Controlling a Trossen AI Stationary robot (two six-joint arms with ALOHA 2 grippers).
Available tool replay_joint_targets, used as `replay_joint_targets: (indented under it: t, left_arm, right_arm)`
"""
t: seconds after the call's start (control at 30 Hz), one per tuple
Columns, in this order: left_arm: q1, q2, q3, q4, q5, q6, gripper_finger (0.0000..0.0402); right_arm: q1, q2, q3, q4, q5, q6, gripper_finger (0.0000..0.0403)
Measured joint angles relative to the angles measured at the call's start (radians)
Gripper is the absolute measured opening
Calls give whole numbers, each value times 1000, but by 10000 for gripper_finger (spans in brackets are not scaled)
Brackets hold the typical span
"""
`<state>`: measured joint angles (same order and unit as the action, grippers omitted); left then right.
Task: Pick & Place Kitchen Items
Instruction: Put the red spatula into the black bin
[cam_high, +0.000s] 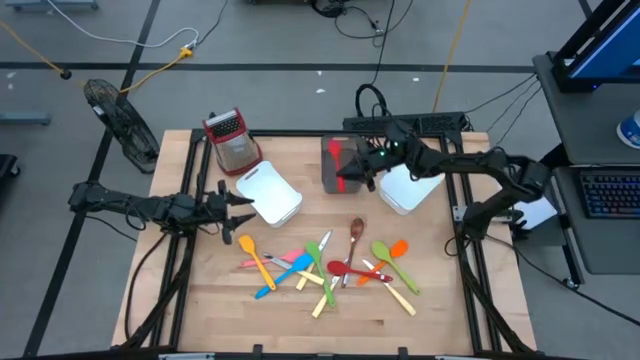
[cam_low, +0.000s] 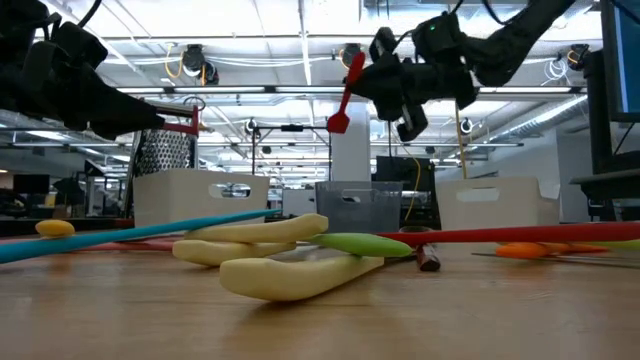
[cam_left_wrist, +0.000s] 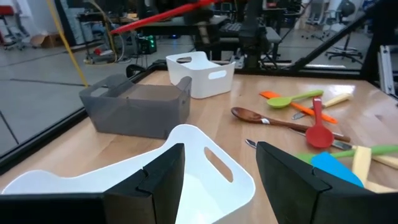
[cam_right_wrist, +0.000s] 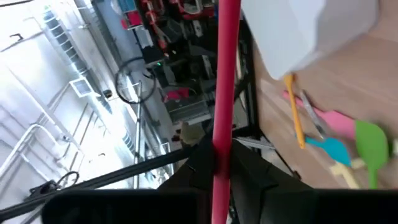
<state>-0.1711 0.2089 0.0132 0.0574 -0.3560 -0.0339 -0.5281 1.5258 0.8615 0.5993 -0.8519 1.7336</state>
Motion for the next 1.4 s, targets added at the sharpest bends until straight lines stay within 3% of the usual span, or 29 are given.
replay_joint_targets:
  t: [0.33,1.17,1.4]
  left_arm:
    - [0,0,0,-1,15,0,205]
    - [0,0,0,-2,16,-3,205]
    - [0,0,0,-2,16,-3,205]
  right_arm:
    - [-50,90,36,-63,-97,7,24]
    - [-135,208,35,-101,-90,-1,38]
    - [-161,209,35,-106,-7,8,40]
